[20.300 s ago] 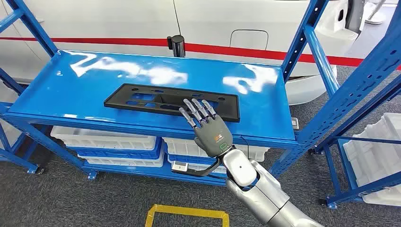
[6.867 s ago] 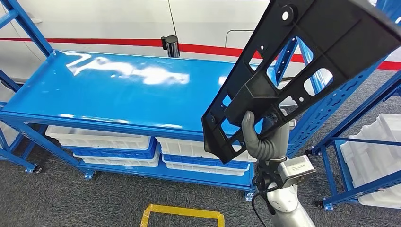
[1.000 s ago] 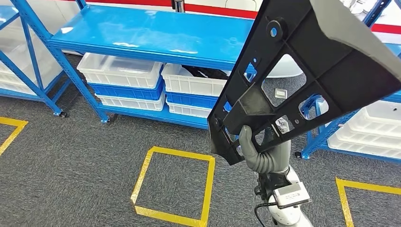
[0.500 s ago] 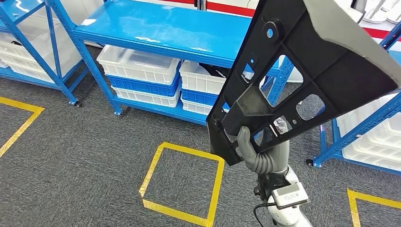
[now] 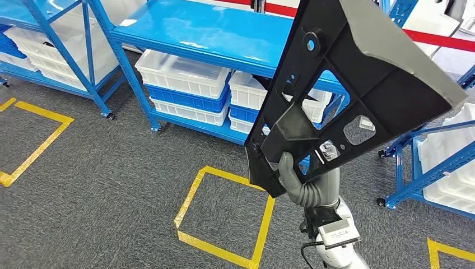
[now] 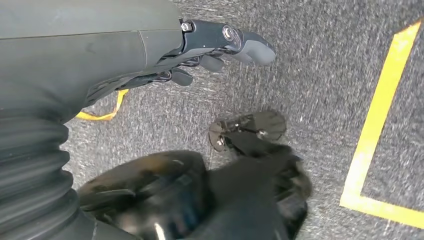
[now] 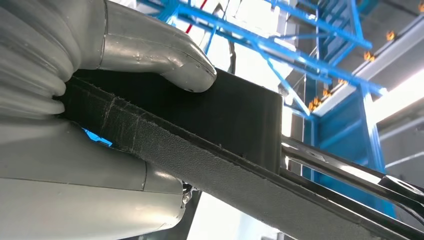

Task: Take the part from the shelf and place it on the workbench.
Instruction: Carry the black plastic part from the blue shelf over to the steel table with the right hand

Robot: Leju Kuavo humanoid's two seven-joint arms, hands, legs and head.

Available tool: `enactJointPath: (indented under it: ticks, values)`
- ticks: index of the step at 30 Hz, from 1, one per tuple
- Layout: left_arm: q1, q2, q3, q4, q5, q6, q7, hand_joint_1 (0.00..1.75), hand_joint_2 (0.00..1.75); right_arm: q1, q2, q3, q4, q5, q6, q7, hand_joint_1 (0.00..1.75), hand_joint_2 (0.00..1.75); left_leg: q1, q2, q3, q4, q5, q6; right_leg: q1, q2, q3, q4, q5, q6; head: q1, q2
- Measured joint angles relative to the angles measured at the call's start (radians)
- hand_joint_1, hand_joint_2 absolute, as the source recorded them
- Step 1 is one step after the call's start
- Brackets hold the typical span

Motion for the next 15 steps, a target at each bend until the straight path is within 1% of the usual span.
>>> enactJointPath:
  ticks: [1, 3, 4, 5, 6, 7, 8, 9, 10, 11, 12, 13, 14, 15]
  values:
    - [-0.002, -0.001, 0.000, 0.000, 0.000, 0.000, 0.000, 0.00, 1.75, 0.001, -0.002, 0.000, 0.000, 0.001, -0.001, -0.001, 1.75, 1.75, -0.003, 0.006, 0.007, -0.018, 0.001, 0.006, 0.005, -0.009, 0.001, 0.001, -0.003, 0.006, -0.001, 0.000]
    - [-0.003, -0.001, 0.000, 0.000, -0.001, 0.000, -0.001, 0.00, 1.75, 0.004, -0.005, 0.001, -0.002, 0.011, -0.002, -0.004, 1.75, 1.75, -0.008, -0.016, 0.000, -0.020, 0.002, 0.025, 0.008, -0.030, 0.003, -0.001, -0.005, 0.015, -0.001, 0.000]
    - [-0.002, -0.001, 0.000, 0.000, -0.001, -0.001, -0.002, 0.00, 1.75, 0.007, -0.008, 0.001, -0.003, 0.019, -0.004, -0.008, 1.75, 1.75, -0.008, -0.030, -0.001, -0.022, 0.004, 0.032, 0.006, -0.026, 0.001, 0.004, -0.011, 0.018, -0.001, 0.000]
    - [-0.001, -0.001, 0.000, 0.000, -0.001, -0.001, -0.002, 0.00, 1.75, 0.014, -0.012, 0.001, -0.006, 0.030, -0.006, -0.014, 1.75, 1.75, -0.008, -0.043, -0.002, -0.024, 0.006, 0.040, 0.004, -0.007, -0.006, 0.022, -0.024, 0.019, -0.001, 0.000]
    - [-0.001, -0.001, 0.000, 0.000, 0.000, -0.002, -0.003, 0.00, 1.75, 0.024, -0.017, 0.001, -0.012, 0.043, -0.010, -0.024, 1.75, 1.75, -0.007, -0.056, -0.003, -0.025, 0.009, 0.047, 0.002, 0.022, -0.026, 0.064, -0.047, 0.016, 0.001, 0.000]
    - [0.000, -0.001, 0.000, 0.000, 0.000, -0.002, -0.003, 0.00, 1.75, 0.037, -0.023, 0.000, -0.019, 0.056, -0.014, -0.035, 1.75, 1.75, -0.006, -0.068, -0.004, -0.026, 0.010, 0.053, 0.002, 0.055, -0.057, 0.129, -0.076, 0.011, 0.002, 0.000]
    - [0.000, -0.001, 0.000, 0.000, 0.000, -0.002, -0.003, 0.00, 1.75, 0.052, -0.029, 0.000, -0.025, 0.069, -0.018, -0.046, 1.75, 1.75, -0.007, -0.082, -0.005, -0.026, 0.012, 0.058, 0.003, 0.077, -0.094, 0.205, -0.105, 0.005, 0.003, 0.000]
    - [0.000, -0.001, 0.000, 0.000, 0.000, -0.002, -0.003, 0.00, 1.75, 0.065, -0.034, 0.000, -0.031, 0.079, -0.020, -0.054, 1.75, 1.75, -0.009, -0.098, -0.006, -0.026, 0.013, 0.061, 0.005, 0.087, -0.131, 0.274, -0.126, 0.002, 0.004, 0.000]
    - [0.001, -0.001, 0.000, 0.000, 0.000, -0.002, -0.003, 0.00, 1.75, 0.075, -0.039, 0.000, -0.035, 0.085, -0.022, -0.059, 1.75, 1.75, -0.010, -0.113, -0.007, -0.026, 0.014, 0.063, 0.007, 0.090, -0.155, 0.312, -0.133, 0.004, 0.004, 0.000]
    - [0.001, -0.001, 0.000, 0.000, -0.001, -0.002, -0.003, 0.00, 1.75, 0.084, -0.043, 0.000, -0.039, 0.089, -0.023, -0.062, 1.75, 1.75, -0.012, -0.129, -0.007, -0.026, 0.014, 0.064, 0.008, 0.093, -0.159, 0.308, -0.122, 0.009, 0.004, 0.000]
    - [0.002, -0.001, 0.000, 0.000, -0.003, -0.002, -0.002, 0.00, 1.75, 0.090, -0.046, 0.000, -0.043, 0.091, -0.024, -0.063, 1.75, 1.75, -0.013, -0.143, -0.007, -0.026, 0.015, 0.065, 0.009, 0.097, -0.145, 0.265, -0.098, 0.015, 0.004, 0.000]
    - [0.002, -0.001, 0.000, 0.000, -0.005, -0.002, -0.003, 0.00, 1.75, 0.095, -0.048, 0.000, -0.048, 0.093, -0.025, -0.065, 1.75, 1.75, -0.013, -0.158, -0.007, -0.026, 0.017, 0.064, 0.009, 0.110, -0.114, 0.193, -0.067, 0.020, 0.004, 0.000]
    - [0.001, -0.001, 0.000, 0.000, -0.007, -0.003, -0.004, 0.00, 1.75, 0.099, -0.051, 0.000, -0.054, 0.094, -0.026, -0.066, 1.75, 1.75, -0.016, -0.172, -0.008, -0.024, 0.018, 0.063, 0.009, 0.133, -0.081, 0.118, -0.039, 0.020, 0.004, 0.000]
    - [0.001, -0.001, 0.000, 0.000, -0.008, -0.003, -0.005, 0.00, 1.75, 0.102, -0.052, 0.000, -0.060, 0.093, -0.026, -0.067, 1.75, 1.75, -0.018, -0.184, -0.009, -0.023, 0.020, 0.060, 0.009, 0.151, -0.056, 0.061, -0.017, 0.016, 0.004, 0.000]
